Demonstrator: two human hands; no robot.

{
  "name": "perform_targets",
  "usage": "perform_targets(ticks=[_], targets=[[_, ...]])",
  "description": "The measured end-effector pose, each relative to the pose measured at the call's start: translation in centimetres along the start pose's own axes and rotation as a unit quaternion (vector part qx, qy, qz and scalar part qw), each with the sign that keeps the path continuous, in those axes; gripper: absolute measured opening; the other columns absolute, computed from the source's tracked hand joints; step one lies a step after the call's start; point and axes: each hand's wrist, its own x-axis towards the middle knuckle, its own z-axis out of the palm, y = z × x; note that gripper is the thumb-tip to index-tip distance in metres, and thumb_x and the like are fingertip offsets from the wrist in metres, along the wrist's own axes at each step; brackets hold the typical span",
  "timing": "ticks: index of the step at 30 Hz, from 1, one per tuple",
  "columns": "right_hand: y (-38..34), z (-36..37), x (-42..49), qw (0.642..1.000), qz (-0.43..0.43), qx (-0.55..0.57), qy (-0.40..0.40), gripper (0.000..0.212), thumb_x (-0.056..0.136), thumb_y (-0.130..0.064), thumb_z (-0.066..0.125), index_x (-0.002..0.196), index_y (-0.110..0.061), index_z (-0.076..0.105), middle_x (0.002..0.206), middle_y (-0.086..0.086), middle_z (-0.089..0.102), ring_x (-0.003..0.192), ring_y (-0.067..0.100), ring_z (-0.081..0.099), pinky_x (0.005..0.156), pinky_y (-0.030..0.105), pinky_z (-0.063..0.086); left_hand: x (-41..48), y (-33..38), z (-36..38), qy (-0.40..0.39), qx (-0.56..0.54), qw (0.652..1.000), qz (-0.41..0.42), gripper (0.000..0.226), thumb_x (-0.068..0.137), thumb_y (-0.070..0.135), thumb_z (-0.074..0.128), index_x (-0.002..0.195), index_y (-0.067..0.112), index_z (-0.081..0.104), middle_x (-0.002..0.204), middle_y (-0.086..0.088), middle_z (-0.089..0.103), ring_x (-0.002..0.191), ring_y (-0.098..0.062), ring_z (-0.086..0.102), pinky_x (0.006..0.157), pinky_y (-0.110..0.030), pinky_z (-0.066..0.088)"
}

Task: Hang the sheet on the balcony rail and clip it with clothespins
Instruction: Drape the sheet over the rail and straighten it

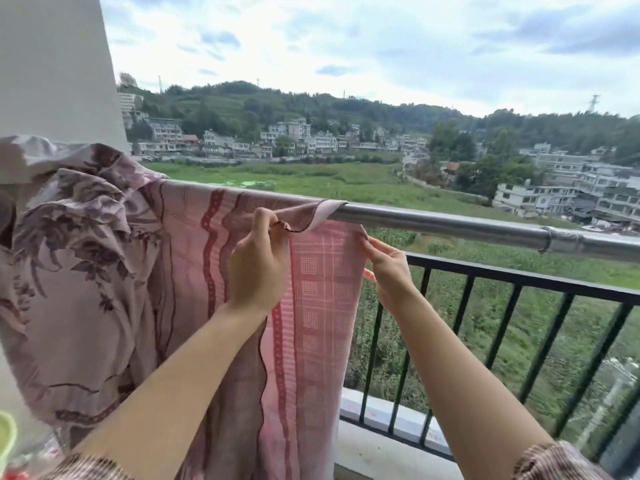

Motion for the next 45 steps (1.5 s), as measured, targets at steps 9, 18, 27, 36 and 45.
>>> perform_targets(ticks=[9, 18, 27, 36, 45], targets=[[1.1, -10.0, 0.6, 0.987, 0.015, 0.032, 0.156, 0.030, 0.086, -0.018, 0.069, 0.111, -0.001, 0.068, 0.093, 0.004, 0.070, 0.081, 0.011, 0.063, 0.068, 0.013, 0.052, 0.8, 13.5, 5.1, -0.070, 0.010, 0.988, 0.134, 0.010, 0.092, 0.022, 0.059, 0.094, 0.012, 0.060, 0.068, 0.006, 0.062, 0.051, -0.008, 0.057, 0.047, -0.013, 0.042], [-2.2, -13.1, -7.4, 0.851, -0.347, -0.394, 0.010, 0.005, 0.085, -0.010, 0.064, 0.088, -0.011, 0.068, 0.086, -0.002, 0.067, 0.075, 0.012, 0.061, 0.070, 0.034, 0.055, -7.0, 13.4, 7.6, -0.092, 0.048, 0.994, -0.027, 0.016, 0.084, 0.019, 0.065, 0.094, 0.016, 0.053, 0.081, 0.007, 0.058, 0.071, -0.010, 0.056, 0.063, -0.022, 0.048], [-15.0, -8.9, -7.9, 0.608, -0.428, -0.663, -0.084, 0.039, 0.076, 0.000, 0.056, 0.111, -0.014, 0.065, 0.115, 0.004, 0.062, 0.112, 0.025, 0.052, 0.092, 0.040, 0.044, -6.8, 14.3, 7.0, -0.247, 0.230, 0.930, -0.145, 0.058, 0.084, 0.058, 0.052, 0.124, 0.016, 0.049, 0.119, -0.006, 0.055, 0.110, -0.028, 0.055, 0.083, -0.037, 0.045], [-16.1, -8.2, -4.2, 0.704, -0.289, -0.630, -0.156, 0.017, 0.088, -0.012, 0.061, 0.092, -0.019, 0.076, 0.091, 0.004, 0.074, 0.077, 0.018, 0.065, 0.081, 0.042, 0.056, -5.3, 15.6, 5.6, -0.190, -0.003, 0.969, -0.159, 0.011, 0.093, 0.031, 0.054, 0.084, 0.027, 0.058, 0.111, -0.002, 0.040, 0.115, -0.025, 0.039, 0.107, -0.041, 0.031], [-20.9, -14.1, -5.3, 0.764, -0.133, -0.594, -0.213, 0.042, 0.083, -0.029, 0.070, 0.123, -0.020, 0.061, 0.109, -0.004, 0.065, 0.084, 0.010, 0.060, 0.087, 0.027, 0.050, -0.1, 22.2, 4.3, -0.145, -0.126, 0.968, -0.161, 0.020, 0.092, 0.027, 0.052, 0.072, 0.024, 0.056, 0.091, 0.001, 0.041, 0.107, -0.025, 0.042, 0.103, -0.051, 0.032]])
